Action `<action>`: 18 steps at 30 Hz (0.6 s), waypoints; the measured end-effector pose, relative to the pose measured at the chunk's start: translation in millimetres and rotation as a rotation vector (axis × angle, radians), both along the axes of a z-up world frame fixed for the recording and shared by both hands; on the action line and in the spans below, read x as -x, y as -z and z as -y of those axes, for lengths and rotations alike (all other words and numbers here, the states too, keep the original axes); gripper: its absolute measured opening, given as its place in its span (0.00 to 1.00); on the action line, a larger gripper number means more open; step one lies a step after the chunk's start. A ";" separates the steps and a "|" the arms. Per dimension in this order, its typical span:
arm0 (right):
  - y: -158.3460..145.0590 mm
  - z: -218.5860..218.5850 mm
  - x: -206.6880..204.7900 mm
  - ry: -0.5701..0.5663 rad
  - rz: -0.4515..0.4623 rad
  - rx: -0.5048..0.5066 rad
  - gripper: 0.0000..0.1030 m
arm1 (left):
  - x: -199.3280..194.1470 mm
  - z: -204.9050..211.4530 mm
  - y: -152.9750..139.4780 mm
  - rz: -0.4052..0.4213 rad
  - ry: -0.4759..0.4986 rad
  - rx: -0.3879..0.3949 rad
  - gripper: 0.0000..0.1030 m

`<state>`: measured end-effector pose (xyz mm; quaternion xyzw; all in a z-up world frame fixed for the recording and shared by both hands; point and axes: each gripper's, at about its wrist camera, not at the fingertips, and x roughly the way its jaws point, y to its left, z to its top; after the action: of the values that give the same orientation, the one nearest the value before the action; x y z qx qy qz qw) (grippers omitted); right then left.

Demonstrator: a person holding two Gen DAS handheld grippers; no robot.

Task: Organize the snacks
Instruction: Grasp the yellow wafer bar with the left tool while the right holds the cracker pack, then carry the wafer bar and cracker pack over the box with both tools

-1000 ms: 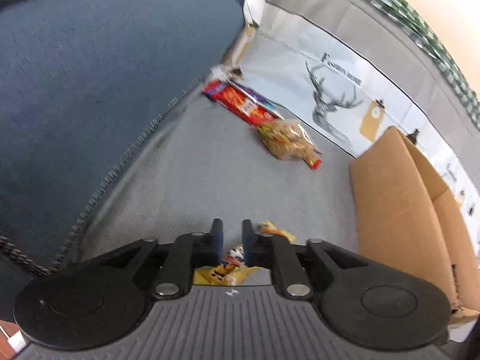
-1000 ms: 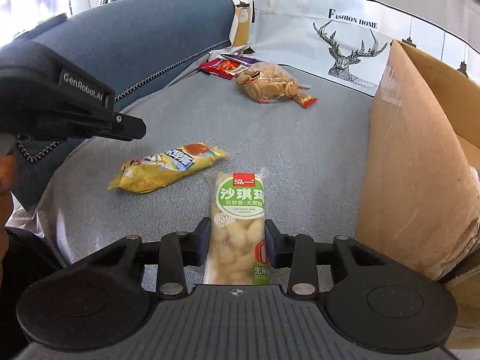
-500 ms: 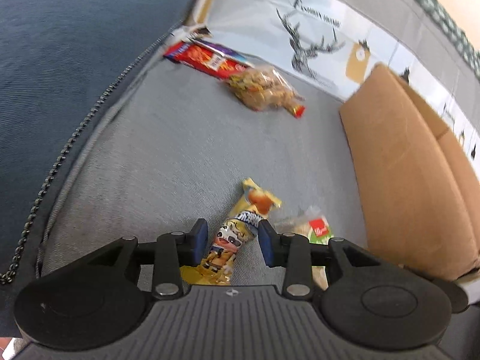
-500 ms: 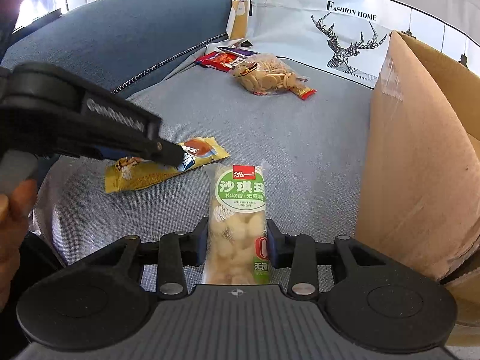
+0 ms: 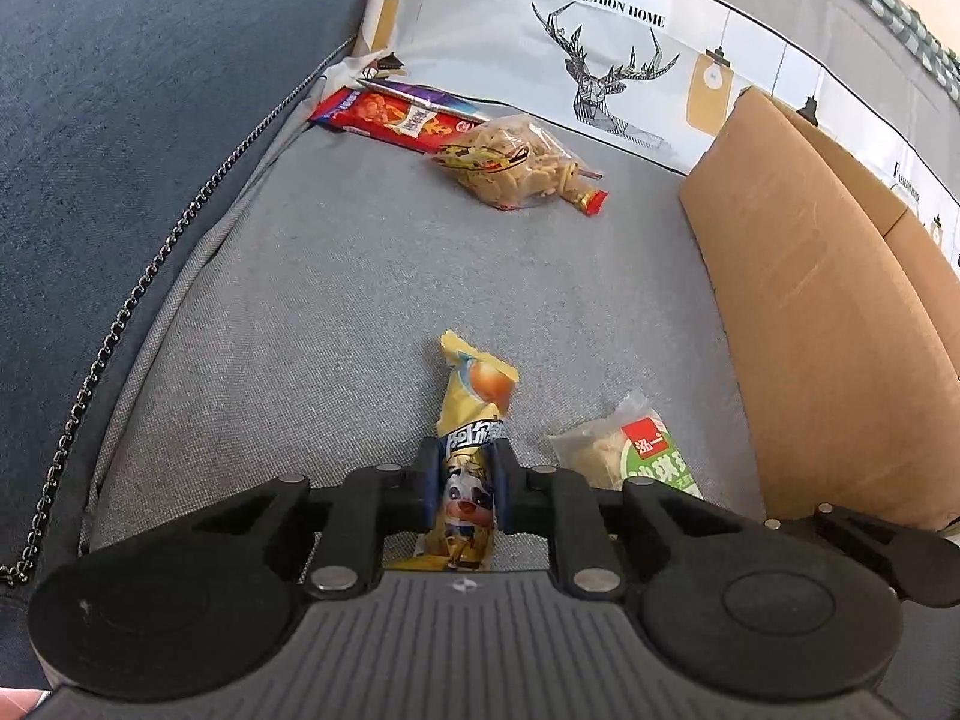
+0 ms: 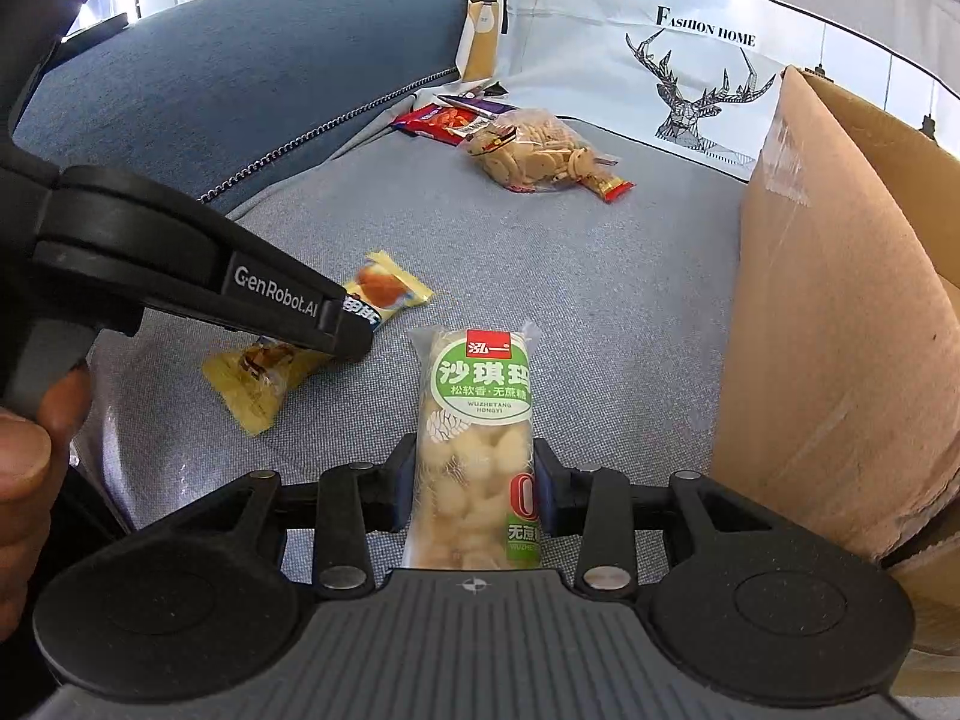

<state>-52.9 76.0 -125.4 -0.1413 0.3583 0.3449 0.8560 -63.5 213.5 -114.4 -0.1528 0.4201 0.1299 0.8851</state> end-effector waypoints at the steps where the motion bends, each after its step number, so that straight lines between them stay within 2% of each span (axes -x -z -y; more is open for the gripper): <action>1: 0.3 0.6 1.0 -0.001 0.003 0.000 0.37 | 0.6 -0.1 -0.5 0.005 0.001 0.001 0.14; 18: -20.3 16.4 8.2 0.018 0.085 -0.101 0.37 | 35.2 -12.8 -29.0 0.227 -0.081 0.046 0.13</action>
<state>-61.1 59.6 -105.0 -0.1091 0.3050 0.3487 0.8795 -98.6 226.3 -85.5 -0.2035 0.3135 0.1381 0.9172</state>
